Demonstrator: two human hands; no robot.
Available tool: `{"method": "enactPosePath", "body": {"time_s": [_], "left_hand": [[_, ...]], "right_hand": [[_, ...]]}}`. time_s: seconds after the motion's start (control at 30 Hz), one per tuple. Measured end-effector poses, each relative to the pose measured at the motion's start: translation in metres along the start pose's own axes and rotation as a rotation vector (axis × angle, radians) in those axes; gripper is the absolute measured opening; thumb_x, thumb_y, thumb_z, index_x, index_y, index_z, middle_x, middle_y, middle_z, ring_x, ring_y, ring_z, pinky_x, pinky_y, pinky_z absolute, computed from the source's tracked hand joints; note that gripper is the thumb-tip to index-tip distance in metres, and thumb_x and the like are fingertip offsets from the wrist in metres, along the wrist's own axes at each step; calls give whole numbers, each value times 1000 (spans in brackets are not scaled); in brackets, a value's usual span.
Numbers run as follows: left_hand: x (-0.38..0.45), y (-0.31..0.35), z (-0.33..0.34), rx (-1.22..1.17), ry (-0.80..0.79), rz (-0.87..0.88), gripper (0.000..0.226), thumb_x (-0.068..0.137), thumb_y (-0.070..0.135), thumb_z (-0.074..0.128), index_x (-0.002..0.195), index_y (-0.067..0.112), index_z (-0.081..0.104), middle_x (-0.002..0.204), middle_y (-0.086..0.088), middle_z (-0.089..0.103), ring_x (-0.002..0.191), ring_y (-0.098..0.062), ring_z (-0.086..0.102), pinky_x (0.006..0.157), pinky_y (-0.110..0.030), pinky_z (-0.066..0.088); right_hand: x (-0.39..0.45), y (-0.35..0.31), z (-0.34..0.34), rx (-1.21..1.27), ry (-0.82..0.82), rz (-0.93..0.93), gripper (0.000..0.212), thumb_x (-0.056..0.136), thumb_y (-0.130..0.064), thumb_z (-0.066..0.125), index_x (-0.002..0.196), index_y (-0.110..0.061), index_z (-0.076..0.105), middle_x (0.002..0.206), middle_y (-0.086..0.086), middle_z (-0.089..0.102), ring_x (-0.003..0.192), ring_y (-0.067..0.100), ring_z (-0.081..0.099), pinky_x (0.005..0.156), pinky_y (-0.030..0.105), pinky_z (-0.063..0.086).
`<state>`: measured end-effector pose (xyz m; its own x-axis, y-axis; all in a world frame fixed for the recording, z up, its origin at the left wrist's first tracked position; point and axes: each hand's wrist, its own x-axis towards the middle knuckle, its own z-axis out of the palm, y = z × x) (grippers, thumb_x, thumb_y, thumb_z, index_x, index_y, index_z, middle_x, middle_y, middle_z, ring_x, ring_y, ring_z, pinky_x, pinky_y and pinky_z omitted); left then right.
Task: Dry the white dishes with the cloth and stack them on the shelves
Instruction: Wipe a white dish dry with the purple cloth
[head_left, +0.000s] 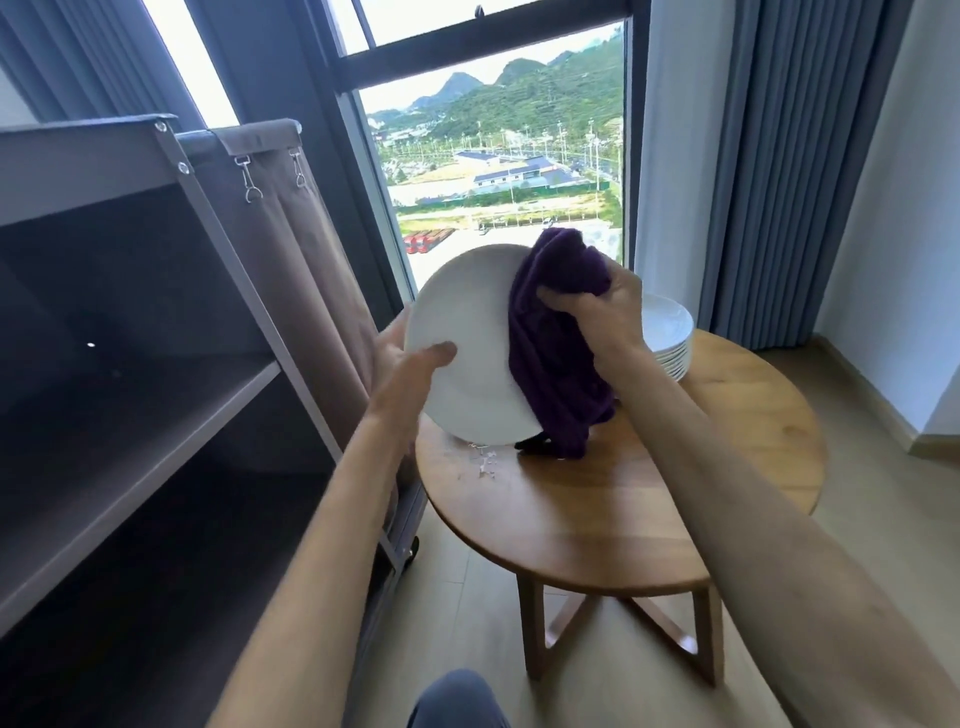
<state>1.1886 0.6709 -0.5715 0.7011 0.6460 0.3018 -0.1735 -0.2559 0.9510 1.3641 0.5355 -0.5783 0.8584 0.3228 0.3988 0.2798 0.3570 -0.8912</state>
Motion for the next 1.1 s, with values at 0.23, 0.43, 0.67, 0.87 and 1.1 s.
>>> {"method": "enactPosePath", "body": {"time_s": [0.23, 0.43, 0.67, 0.87, 1.1], "left_hand": [[-23, -43, 66, -373, 148, -278, 75, 66, -1, 59, 141, 0, 50, 132, -29, 60, 118, -45, 61, 98, -54, 55], [-30, -28, 41, 200, -115, 66, 59, 71, -8, 46, 124, 16, 57, 104, -8, 64, 95, -13, 63, 66, -21, 53], [12, 42, -3, 711, -523, -189, 39, 63, 2, 53, 100, 15, 61, 105, -15, 61, 102, -33, 62, 79, -41, 56], [-6, 29, 12, 108, -267, 21, 53, 79, 33, 63, 131, 23, 59, 120, -5, 69, 109, -21, 67, 87, -39, 55], [-39, -6, 54, -20, -88, 186, 83, 60, 2, 51, 141, 22, 47, 112, 5, 59, 97, -3, 61, 70, -24, 55]], "right_hand": [[-47, 47, 29, 720, 313, 671, 42, 79, -5, 81, 119, 0, 68, 110, 19, 74, 99, 37, 72, 90, 54, 58], [-54, 63, 10, 701, 288, 665, 41, 80, -6, 81, 119, -1, 68, 117, 20, 72, 105, 37, 70, 95, 53, 56], [-36, 47, -4, 371, 16, 300, 29, 70, 4, 83, 92, -13, 73, 85, 5, 76, 78, 19, 73, 69, 33, 59], [-33, 41, 9, 609, 251, 467, 30, 75, -3, 82, 103, -9, 73, 93, 8, 78, 83, 25, 74, 73, 39, 62], [-42, 48, 6, 639, 230, 626, 44, 80, -7, 80, 122, -1, 67, 113, 18, 73, 105, 38, 70, 86, 49, 60]]}}
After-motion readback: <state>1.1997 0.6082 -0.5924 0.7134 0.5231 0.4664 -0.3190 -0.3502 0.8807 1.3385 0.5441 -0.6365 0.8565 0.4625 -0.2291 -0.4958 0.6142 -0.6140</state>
